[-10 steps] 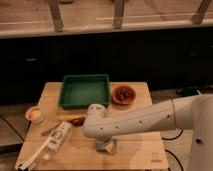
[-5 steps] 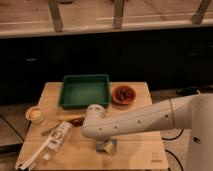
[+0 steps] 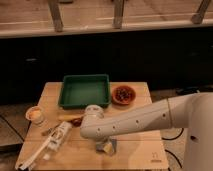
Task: Place sponge in tray
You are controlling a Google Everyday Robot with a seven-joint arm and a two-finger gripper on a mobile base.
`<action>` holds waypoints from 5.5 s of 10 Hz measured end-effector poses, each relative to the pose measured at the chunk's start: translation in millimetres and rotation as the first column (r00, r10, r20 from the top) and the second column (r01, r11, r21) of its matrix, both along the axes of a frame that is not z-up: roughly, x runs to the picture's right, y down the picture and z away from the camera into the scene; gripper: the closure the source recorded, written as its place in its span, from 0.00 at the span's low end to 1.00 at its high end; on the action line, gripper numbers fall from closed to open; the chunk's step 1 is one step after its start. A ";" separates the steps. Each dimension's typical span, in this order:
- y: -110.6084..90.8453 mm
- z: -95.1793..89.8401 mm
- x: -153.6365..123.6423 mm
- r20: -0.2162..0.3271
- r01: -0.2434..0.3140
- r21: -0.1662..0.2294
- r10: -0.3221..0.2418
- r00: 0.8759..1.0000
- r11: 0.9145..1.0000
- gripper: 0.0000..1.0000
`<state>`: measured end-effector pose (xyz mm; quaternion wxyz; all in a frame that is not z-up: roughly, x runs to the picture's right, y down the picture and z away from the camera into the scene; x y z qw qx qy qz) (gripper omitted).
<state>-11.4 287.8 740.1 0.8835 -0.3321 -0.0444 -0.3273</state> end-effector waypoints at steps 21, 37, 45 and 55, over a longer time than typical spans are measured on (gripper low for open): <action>12.1 5.5 -8.9 0.018 0.053 -0.029 -0.053 0.998 0.998 0.62; 12.1 5.0 -4.4 0.036 0.086 -0.037 -0.085 0.996 0.996 0.33; 16.6 6.5 -3.7 0.052 0.113 -0.042 -0.111 0.992 0.993 0.33; 19.7 9.2 -6.2 0.058 0.130 -0.045 -0.127 0.990 0.991 0.33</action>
